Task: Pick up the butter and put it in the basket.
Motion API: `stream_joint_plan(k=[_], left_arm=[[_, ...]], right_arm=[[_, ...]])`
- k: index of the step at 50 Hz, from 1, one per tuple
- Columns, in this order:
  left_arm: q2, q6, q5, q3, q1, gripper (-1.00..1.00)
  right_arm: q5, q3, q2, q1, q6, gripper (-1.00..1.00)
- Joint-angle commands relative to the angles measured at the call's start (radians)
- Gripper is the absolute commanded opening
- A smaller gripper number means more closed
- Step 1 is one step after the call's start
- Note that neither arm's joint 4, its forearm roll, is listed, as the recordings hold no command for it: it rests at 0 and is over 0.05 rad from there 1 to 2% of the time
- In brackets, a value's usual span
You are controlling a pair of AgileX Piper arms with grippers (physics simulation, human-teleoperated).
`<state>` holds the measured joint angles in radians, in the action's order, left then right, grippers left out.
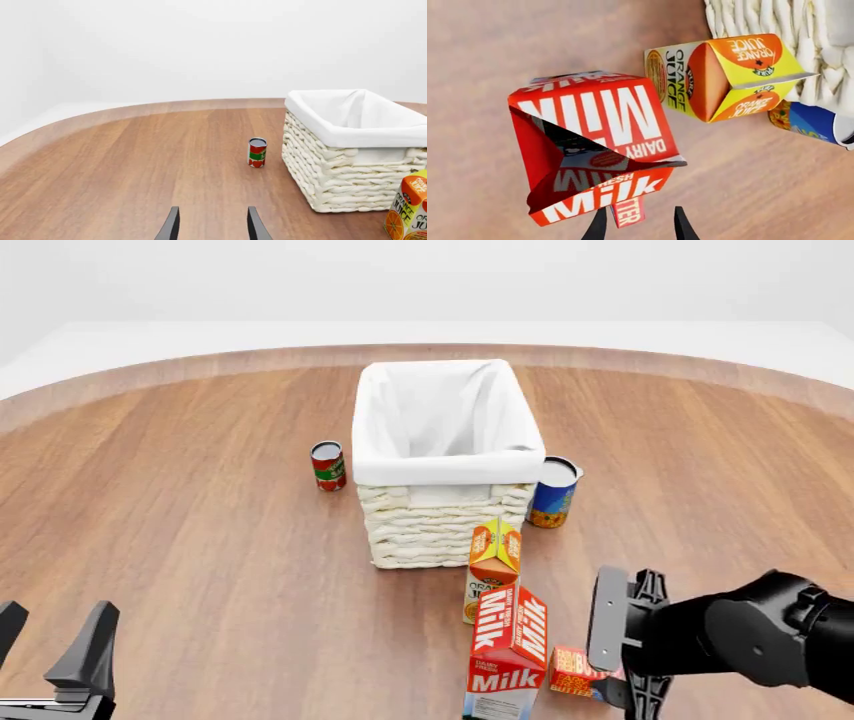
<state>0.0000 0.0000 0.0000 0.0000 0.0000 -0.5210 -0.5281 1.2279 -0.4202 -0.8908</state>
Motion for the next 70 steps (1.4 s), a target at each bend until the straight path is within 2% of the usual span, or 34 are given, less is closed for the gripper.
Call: stream_joint_plan(k=[1,17,37,45,47,48,51,61,70], left_arm=[[0.000,0.000,0.000,0.000,0.000,1.00],[0.000,0.000,0.000,0.000,0.000,1.00],[0.000,0.000,0.000,0.000,0.000,1.00],[0.000,0.000,0.000,0.000,0.000,1.00],[0.000,0.000,0.000,0.000,0.000,1.00],[0.000,0.000,0.000,0.000,0.000,1.00],[0.000,0.000,0.000,0.000,0.000,1.00],[0.000,0.000,0.000,0.000,0.000,1.00],[0.000,0.000,0.000,0.000,0.000,1.00]], right_arm=[[0.042,0.010,0.035,-0.020,0.017,1.00],[0.096,0.024,0.087,-0.039,0.033,1.00],[0.190,0.051,0.156,-0.101,0.104,1.00],[0.206,0.049,0.181,-0.097,0.105,1.00],[0.211,0.053,0.185,-0.089,0.091,1.00],[0.213,0.048,0.183,-0.078,0.078,-1.00],[0.186,0.042,0.161,-0.099,0.100,-1.00],[0.123,0.015,0.114,-0.096,0.104,-1.00],[0.043,-0.019,0.046,-0.038,0.054,-1.00]])
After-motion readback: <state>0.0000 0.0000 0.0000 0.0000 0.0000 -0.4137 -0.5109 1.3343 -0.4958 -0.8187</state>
